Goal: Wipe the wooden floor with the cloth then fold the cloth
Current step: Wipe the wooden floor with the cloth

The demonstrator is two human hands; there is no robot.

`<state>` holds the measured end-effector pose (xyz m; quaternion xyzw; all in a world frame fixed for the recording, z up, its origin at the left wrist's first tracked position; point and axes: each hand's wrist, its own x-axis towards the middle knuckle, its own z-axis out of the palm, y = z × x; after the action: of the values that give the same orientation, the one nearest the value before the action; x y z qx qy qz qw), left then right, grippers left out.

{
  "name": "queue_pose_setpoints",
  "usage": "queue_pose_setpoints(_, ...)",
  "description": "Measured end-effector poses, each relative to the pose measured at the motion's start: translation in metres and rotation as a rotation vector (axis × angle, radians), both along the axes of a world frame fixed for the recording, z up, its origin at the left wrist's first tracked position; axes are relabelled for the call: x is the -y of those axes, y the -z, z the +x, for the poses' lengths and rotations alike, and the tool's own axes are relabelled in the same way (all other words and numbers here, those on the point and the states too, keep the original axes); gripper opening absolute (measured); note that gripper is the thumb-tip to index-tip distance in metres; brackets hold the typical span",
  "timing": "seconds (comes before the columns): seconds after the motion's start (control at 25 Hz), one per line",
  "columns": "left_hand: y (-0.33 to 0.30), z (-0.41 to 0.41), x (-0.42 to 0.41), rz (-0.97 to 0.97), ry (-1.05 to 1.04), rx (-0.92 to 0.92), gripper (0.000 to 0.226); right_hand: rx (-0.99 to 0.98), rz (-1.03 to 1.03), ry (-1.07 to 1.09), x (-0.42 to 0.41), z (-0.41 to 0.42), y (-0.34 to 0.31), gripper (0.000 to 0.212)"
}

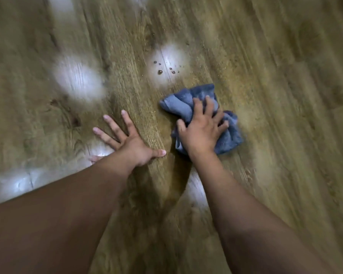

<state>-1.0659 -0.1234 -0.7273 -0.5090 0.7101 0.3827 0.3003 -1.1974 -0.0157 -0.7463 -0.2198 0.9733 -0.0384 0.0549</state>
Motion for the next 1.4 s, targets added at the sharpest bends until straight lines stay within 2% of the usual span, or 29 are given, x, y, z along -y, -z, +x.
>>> queue_pose_setpoints(0.04, -0.002, -0.002, 0.0, -0.007, -0.021, -0.025, 0.159, 0.006, -0.001, -0.087, 0.009, 0.028, 0.002, 0.078)
queue_pose_setpoints(0.16, -0.004, 0.018, 0.01, -0.046, -0.01, -0.146, 0.121, -0.001, 0.013, -0.253, 0.017, 0.08, 0.008, 0.082)
queue_pose_setpoints(0.24, -0.006, 0.064, 0.045, -0.16, 0.067, -0.171, 0.114, -0.005, 0.014, -0.308, 0.014, 0.078, 0.007, 0.081)
queue_pose_setpoints(0.32, -0.017, 0.121, 0.1, -0.232, 0.047, -0.1, 0.132, -0.01, 0.001, -0.324, 0.012, 0.071, 0.005, 0.079)
queue_pose_setpoints(0.44, -0.03, 0.177, 0.18, -0.18, -0.176, 0.05, 0.161, -0.039, 0.007, -0.285, 0.013, 0.071, 0.003, 0.078)
queue_pose_setpoints(0.52, -0.026, 0.191, 0.205, -0.109, -0.191, 0.076, 0.171, -0.029, 0.025, -0.291, 0.013, 0.074, 0.003, 0.078)
queue_pose_setpoints(0.6, -0.016, 0.191, 0.21, -0.08, -0.142, 0.061, 0.172, -0.028, 0.026, -0.28, 0.015, 0.074, 0.003, 0.078)
queue_pose_setpoints(0.8, -0.005, 0.196, 0.215, -0.004, -0.195, -0.009, 0.165, -0.014, 0.006, -0.175, 0.054, 0.095, -0.001, 0.079)
queue_pose_setpoints(0.96, -0.005, 0.197, 0.217, 0.013, -0.198, -0.046, 0.156, 0.022, 0.004, -0.347, 0.154, 0.118, 0.0, 0.078)
queue_pose_setpoints(1.16, -0.004, 0.196, 0.216, -0.016, -0.201, -0.048, 0.163, 0.077, 0.019, -0.534, 0.293, 0.167, 0.008, 0.082)
queue_pose_setpoints(1.28, -0.005, 0.195, 0.216, -0.014, -0.208, -0.044, 0.165, 0.067, 0.044, -0.628, 0.297, 0.178, 0.006, 0.079)
queue_pose_setpoints(1.4, -0.006, 0.195, 0.217, -0.01, -0.208, -0.039, 0.165, 0.076, 0.027, -0.732, 0.244, 0.172, 0.003, 0.079)
